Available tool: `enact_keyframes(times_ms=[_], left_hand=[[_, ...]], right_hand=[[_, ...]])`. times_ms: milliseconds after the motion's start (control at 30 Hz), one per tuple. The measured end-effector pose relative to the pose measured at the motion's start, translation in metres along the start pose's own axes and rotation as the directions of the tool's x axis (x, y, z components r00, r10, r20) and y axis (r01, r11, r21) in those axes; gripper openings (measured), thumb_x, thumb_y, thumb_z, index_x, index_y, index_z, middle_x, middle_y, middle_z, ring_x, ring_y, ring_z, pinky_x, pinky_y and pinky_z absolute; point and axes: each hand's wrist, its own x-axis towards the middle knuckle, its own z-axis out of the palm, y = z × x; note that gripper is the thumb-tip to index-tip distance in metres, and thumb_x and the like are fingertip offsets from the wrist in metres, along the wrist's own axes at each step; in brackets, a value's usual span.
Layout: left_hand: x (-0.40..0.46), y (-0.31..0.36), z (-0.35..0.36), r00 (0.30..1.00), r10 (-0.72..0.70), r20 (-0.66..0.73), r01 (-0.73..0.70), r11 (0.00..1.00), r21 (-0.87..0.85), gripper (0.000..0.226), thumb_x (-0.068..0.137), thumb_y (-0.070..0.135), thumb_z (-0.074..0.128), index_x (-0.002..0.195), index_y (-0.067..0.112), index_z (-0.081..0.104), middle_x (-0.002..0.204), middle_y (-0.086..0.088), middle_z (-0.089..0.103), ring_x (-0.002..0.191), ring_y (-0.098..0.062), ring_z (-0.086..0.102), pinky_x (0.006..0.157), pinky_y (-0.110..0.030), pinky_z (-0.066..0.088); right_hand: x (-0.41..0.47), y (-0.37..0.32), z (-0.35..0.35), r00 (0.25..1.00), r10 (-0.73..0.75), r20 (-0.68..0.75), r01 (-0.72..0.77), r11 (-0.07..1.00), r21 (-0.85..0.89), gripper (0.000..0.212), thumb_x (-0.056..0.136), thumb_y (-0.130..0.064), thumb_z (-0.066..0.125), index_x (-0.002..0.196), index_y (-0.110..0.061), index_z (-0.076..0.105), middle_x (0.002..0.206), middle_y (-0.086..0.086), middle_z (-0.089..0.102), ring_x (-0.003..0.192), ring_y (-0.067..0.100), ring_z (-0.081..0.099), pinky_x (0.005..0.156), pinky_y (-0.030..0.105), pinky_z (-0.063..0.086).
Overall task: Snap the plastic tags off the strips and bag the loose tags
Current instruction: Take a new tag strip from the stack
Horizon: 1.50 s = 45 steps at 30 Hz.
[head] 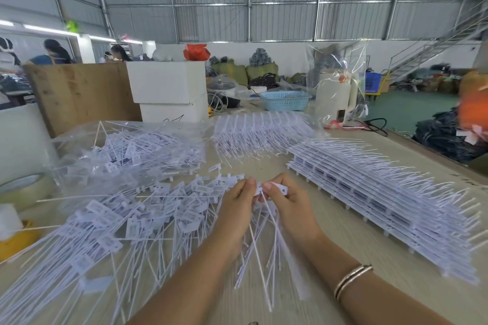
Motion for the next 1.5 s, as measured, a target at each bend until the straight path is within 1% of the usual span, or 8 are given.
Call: enact_keyframes(times_ms=[367, 500, 667, 867, 1033, 1200, 1367, 1500], left_hand=[[-0.004, 0.005, 0.013, 0.988, -0.156, 0.001, 0.147, 0.929, -0.341, 0.034, 0.099, 0.032, 0.046, 0.073, 0.018, 0.062, 0.055, 0.007, 0.054, 0.047, -0.003, 0.051, 0.056, -0.021, 0.043], [0.008, 0.01, -0.007, 0.948, -0.315, -0.049, 0.201, 0.709, -0.676, 0.036, 0.099, 0.029, 0.044, 0.066, 0.015, 0.046, 0.048, 0.005, 0.042, 0.037, -0.007, 0.036, 0.044, -0.021, 0.037], [0.016, 0.011, -0.034, 0.994, -0.036, -0.099, 0.024, 0.992, -0.125, 0.041, 0.094, 0.025, 0.05, 0.054, 0.024, 0.053, 0.057, 0.003, 0.05, 0.05, -0.011, 0.044, 0.057, -0.024, 0.036], [0.009, -0.004, -0.029, 0.974, 0.186, 0.13, -0.223, 0.884, 0.41, 0.027, 0.091, 0.002, 0.041, 0.086, 0.021, 0.061, 0.064, 0.002, 0.053, 0.044, -0.002, 0.04, 0.044, -0.014, 0.03], [0.006, -0.003, -0.021, 0.941, 0.284, 0.186, -0.331, 0.892, 0.307, 0.034, 0.092, 0.003, 0.046, 0.113, 0.029, 0.046, 0.096, 0.009, 0.056, 0.074, 0.006, 0.055, 0.065, -0.007, 0.042], [0.009, -0.003, -0.03, 0.983, 0.149, 0.106, -0.17, 0.958, 0.232, 0.015, 0.098, 0.026, 0.046, 0.088, 0.023, 0.056, 0.082, 0.006, 0.059, 0.064, -0.002, 0.054, 0.058, -0.013, 0.04], [0.01, -0.002, -0.026, 0.993, 0.082, 0.085, -0.103, 0.955, 0.279, 0.034, 0.094, 0.035, 0.052, 0.066, 0.015, 0.056, 0.048, 0.009, 0.051, 0.046, -0.007, 0.048, 0.055, -0.023, 0.04], [0.009, 0.003, -0.025, 0.987, -0.12, 0.11, 0.137, 0.976, -0.168, 0.025, 0.096, 0.023, 0.051, 0.078, 0.009, 0.062, 0.056, -0.005, 0.061, 0.051, -0.015, 0.058, 0.052, -0.023, 0.048]], right_hand=[[0.0, 0.0, 0.0, 0.99, 0.134, 0.045, -0.142, 0.941, 0.308, 0.022, 0.086, -0.03, 0.06, 0.072, -0.015, 0.055, 0.076, 0.016, 0.065, 0.069, 0.026, 0.063, 0.065, 0.037, 0.051], [0.004, 0.0, -0.016, 0.979, 0.199, -0.042, -0.179, 0.941, 0.288, 0.024, 0.094, -0.036, 0.051, 0.083, -0.015, 0.047, 0.11, -0.007, 0.071, 0.11, 0.004, 0.061, 0.088, 0.032, 0.033], [0.007, 0.007, -0.009, 0.961, 0.276, -0.01, -0.276, 0.96, -0.042, 0.029, 0.097, -0.039, 0.046, 0.099, -0.017, 0.065, 0.104, -0.019, 0.067, 0.098, -0.001, 0.061, 0.078, 0.024, 0.049], [0.009, 0.011, -0.005, 0.985, 0.126, -0.119, -0.164, 0.899, -0.407, 0.036, 0.101, -0.036, 0.037, 0.13, -0.022, 0.054, 0.132, -0.005, 0.049, 0.127, 0.011, 0.037, 0.112, 0.039, 0.024], [0.001, 0.005, 0.003, 0.973, 0.218, 0.081, -0.19, 0.945, -0.267, 0.028, 0.091, -0.045, 0.056, 0.083, -0.018, 0.063, 0.08, 0.0, 0.068, 0.086, 0.016, 0.062, 0.086, 0.033, 0.045], [0.003, 0.002, -0.004, 0.98, 0.196, -0.025, -0.197, 0.979, -0.057, 0.029, 0.093, -0.023, 0.058, 0.064, -0.025, 0.059, 0.072, 0.006, 0.064, 0.071, 0.026, 0.059, 0.07, 0.044, 0.048], [0.002, -0.001, -0.004, 0.978, 0.172, 0.119, -0.179, 0.982, 0.056, 0.021, 0.082, -0.027, 0.066, 0.075, -0.007, 0.063, 0.076, 0.015, 0.059, 0.076, 0.026, 0.058, 0.079, 0.043, 0.046], [0.0, -0.001, 0.0, 0.983, 0.077, 0.169, -0.097, 0.989, 0.113, 0.013, 0.091, -0.008, 0.057, 0.084, 0.001, 0.063, 0.07, 0.011, 0.061, 0.069, 0.02, 0.06, 0.07, 0.029, 0.05]])
